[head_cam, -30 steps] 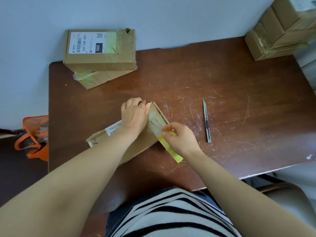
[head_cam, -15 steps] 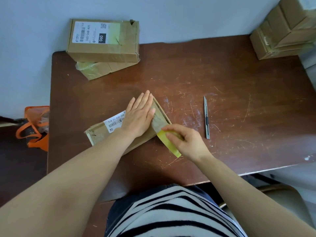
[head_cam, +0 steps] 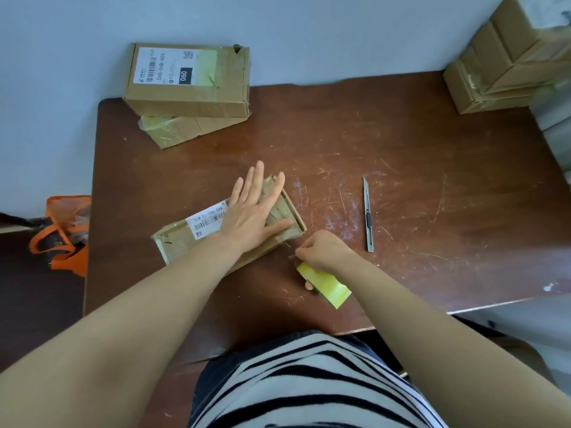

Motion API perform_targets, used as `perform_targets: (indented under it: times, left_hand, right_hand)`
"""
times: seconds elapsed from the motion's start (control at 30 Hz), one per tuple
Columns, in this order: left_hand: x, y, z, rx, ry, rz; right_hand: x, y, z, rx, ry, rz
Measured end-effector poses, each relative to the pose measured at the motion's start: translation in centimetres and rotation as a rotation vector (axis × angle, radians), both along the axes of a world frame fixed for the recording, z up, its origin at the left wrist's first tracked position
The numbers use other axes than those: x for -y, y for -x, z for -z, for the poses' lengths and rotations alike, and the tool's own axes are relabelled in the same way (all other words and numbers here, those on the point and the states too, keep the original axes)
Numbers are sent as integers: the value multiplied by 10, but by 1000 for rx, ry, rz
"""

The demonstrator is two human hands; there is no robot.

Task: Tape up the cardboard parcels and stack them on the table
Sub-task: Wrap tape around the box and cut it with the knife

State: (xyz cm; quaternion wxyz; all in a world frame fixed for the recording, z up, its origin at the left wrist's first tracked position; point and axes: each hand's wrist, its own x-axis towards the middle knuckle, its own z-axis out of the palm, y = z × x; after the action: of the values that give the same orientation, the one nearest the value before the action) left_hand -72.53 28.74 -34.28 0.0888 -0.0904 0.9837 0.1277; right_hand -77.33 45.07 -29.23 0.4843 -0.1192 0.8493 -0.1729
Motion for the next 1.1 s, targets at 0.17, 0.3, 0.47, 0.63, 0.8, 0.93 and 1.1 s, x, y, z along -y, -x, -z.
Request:
perform_targets:
  times: [0.17, 0.3, 0.47, 0.63, 0.8, 0.93, 1.1]
  left_hand:
    - [-41, -13, 5, -76, 220, -13]
    - [-44, -18, 18, 33, 62, -41]
    - [-31, -18, 5, -89, -52, -85]
    - [-33, -12, 10, 119, 99, -209]
    - [-38, -24, 10, -14, 117, -108]
    - [-37, -25, 12, 24, 48, -33]
    - [-42, -23, 5, -65, 204, 12]
  right_hand:
    - [6, 10, 3, 83, -10, 51]
    - [6, 9, 0, 97, 6, 77]
    - [8, 10, -2, 130, 25, 88]
    - [8, 10, 2, 126, 12, 95]
    - [9, 11, 2, 119, 10, 49]
    - [8, 9, 4, 95, -6, 37]
    - [7, 9, 5, 90, 2, 46]
